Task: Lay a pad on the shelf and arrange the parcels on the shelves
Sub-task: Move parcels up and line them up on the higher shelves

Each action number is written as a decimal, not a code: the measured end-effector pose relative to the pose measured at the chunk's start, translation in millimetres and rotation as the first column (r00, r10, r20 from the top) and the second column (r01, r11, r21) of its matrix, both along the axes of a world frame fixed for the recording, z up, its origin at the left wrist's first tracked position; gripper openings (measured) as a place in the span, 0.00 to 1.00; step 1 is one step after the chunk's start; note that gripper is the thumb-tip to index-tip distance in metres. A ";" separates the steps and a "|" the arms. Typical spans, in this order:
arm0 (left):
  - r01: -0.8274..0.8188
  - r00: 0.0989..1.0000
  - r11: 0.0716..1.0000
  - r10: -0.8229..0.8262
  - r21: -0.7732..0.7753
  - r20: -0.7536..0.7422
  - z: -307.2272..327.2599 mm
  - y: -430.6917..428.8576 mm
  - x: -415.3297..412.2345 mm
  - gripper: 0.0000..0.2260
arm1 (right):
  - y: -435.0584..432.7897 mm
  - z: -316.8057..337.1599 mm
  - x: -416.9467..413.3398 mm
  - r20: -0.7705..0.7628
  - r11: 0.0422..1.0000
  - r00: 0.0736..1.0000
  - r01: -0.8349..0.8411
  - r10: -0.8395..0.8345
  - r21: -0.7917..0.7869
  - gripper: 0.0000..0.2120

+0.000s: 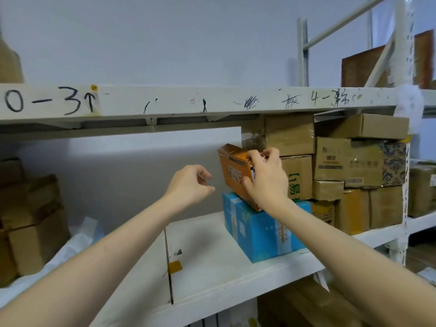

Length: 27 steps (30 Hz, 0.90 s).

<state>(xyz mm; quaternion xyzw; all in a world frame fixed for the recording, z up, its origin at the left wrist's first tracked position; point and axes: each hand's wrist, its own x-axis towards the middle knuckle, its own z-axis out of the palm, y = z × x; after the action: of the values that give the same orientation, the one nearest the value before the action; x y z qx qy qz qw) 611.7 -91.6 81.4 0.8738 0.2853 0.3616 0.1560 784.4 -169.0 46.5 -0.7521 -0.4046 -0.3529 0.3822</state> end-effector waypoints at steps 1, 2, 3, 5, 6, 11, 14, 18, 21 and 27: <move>0.002 1.000 1.000 -0.002 -0.001 0.005 0.3 0.9 -2.8 0.10 | -0.3 0.0 -1.2 -0.029 0.999 0.998 -0.052 0.052 0.013 0.24; 0.002 1.000 1.000 -0.002 0.000 0.011 1.8 1.9 -6.4 0.10 | -0.7 1.0 -3.0 -0.045 0.995 0.995 -0.093 0.094 0.022 0.23; 0.002 1.000 1.000 -0.002 0.007 0.016 2.6 2.4 -9.0 0.11 | -2.2 1.5 -4.1 -0.047 0.991 0.991 -0.127 0.128 0.032 0.22; 0.005 1.000 1.000 -0.005 0.025 0.024 4.1 2.2 -14.0 0.14 | -7.5 2.3 -9.6 -0.020 0.978 0.980 -0.199 0.200 0.067 0.21; 0.010 1.000 0.999 -0.011 0.040 0.030 4.8 1.6 -15.7 0.16 | -10.7 2.5 -13.8 0.006 0.968 0.972 -0.235 0.236 0.085 0.20; 0.058 0.997 0.981 -0.067 0.187 0.039 8.0 -0.4 -18.5 0.28 | -29.5 6.5 -39.5 0.093 0.886 0.909 -0.418 0.407 0.203 0.20; 0.138 0.989 0.936 -0.146 0.323 0.000 10.9 -3.4 -17.2 0.35 | -41.9 9.6 -48.6 0.053 0.796 0.827 -0.555 0.560 0.242 0.21; 0.134 0.987 0.916 -0.088 0.378 -0.136 17.2 -24.3 -19.6 0.32 | -68.0 13.1 -48.0 -0.070 0.614 0.621 -0.740 0.781 0.274 0.20; 0.278 0.958 0.938 -0.255 0.209 -0.129 19.3 -43.9 -24.2 0.21 | -86.9 13.1 -40.3 -0.119 0.529 0.520 -0.790 0.846 0.311 0.22; 0.245 0.967 0.956 -0.231 0.160 -0.105 12.6 -84.4 -30.5 0.21 | -121.6 7.2 -23.2 -0.392 0.404 0.321 -0.902 0.862 0.151 0.35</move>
<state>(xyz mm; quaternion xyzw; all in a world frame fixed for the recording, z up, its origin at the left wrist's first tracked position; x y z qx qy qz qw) 581.2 -176.0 94.0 0.9266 0.1521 0.3259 0.1101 761.2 -290.5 53.6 -0.4822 -0.6738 0.0983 0.5512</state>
